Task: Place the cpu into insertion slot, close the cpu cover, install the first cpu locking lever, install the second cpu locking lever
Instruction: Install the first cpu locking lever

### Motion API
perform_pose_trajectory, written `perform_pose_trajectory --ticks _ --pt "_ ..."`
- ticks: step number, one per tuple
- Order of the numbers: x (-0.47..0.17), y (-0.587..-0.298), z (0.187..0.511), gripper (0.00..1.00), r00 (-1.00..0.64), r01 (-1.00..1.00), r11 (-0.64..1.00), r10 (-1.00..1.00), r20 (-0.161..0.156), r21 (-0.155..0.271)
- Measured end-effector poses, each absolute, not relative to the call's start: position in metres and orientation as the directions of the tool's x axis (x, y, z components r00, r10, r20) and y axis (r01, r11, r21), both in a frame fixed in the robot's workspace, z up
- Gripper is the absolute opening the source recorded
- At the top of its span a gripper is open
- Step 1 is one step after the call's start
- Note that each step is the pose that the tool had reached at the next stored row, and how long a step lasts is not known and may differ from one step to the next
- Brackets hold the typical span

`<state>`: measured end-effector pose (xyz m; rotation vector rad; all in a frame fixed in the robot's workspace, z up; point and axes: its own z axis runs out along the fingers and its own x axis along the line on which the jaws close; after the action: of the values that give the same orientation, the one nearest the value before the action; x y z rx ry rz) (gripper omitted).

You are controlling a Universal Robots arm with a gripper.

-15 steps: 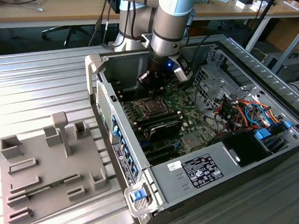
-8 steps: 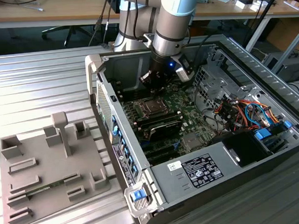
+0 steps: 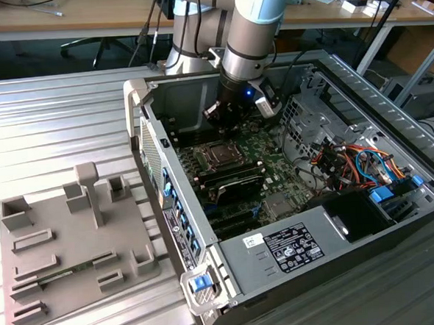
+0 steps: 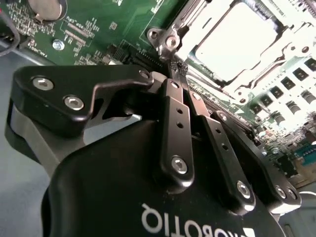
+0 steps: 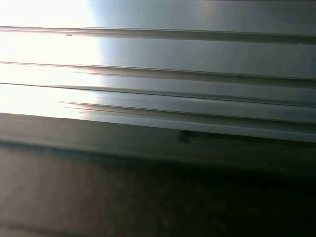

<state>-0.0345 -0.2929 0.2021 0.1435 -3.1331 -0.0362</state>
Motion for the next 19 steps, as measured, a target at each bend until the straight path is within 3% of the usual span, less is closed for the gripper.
perform_pose_trajectory --ticks 10,19 --pt "-0.034 -0.293 0.214 0.11 -0.996 -0.091 0.995 -0.092 0.003 0.03" --pt "-0.023 -0.324 0.214 0.11 -0.996 -0.091 0.995 -0.092 0.018 0.035"
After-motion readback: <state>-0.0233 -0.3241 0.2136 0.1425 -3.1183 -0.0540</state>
